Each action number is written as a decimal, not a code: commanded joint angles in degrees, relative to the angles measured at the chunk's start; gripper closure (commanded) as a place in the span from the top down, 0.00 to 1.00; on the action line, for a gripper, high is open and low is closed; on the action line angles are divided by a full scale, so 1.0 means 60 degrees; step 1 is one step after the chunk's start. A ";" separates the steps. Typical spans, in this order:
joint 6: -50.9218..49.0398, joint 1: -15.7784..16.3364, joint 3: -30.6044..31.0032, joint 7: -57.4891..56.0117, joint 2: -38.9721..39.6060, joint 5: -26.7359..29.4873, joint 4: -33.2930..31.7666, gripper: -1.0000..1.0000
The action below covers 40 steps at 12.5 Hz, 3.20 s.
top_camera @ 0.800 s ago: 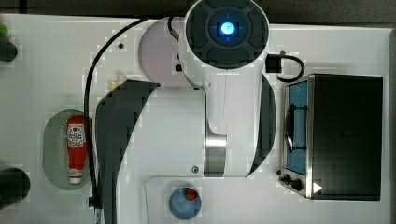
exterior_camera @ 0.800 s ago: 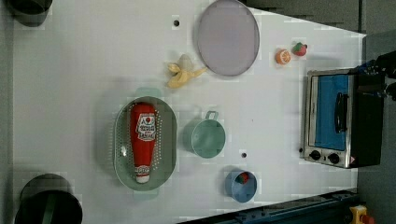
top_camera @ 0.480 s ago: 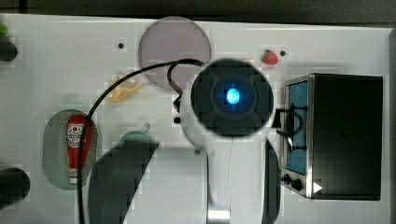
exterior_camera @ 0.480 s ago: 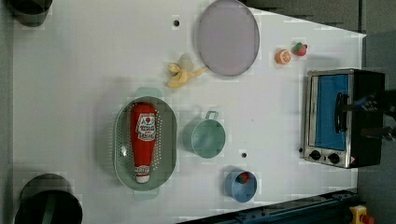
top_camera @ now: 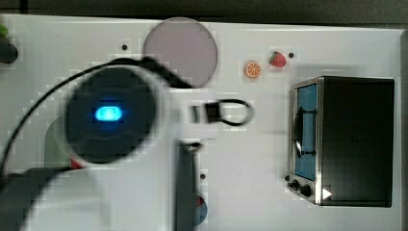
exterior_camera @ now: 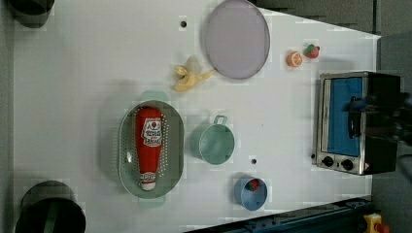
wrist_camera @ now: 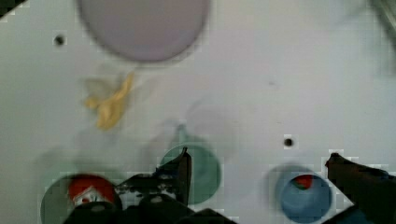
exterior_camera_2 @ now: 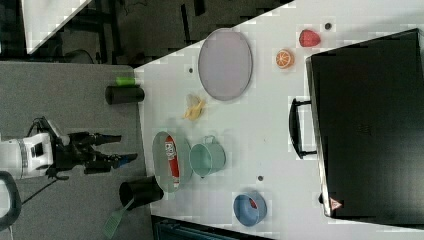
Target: Pick ketchup from strainer and place it on the table
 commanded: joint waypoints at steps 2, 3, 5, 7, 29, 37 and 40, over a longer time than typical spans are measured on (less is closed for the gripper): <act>0.0964 0.0506 0.1985 0.0384 0.0818 0.0050 -0.0014 1.00; 0.1190 0.0536 0.2427 0.0384 0.1060 0.0049 -0.0017 1.00; 0.1573 0.0578 0.3216 0.0442 0.1596 0.0037 -0.0068 1.00; 0.2167 0.0624 0.3843 0.0501 0.2172 -0.0084 -0.0286 1.00; 0.8647 0.1703 0.3331 0.4032 0.8303 -0.5476 -0.1243 0.71; 0.7307 0.0572 0.4929 0.4027 0.5640 -0.3296 -0.1947 0.59; 0.6372 -0.0053 0.5266 0.3313 0.4397 -0.2402 -0.1636 0.59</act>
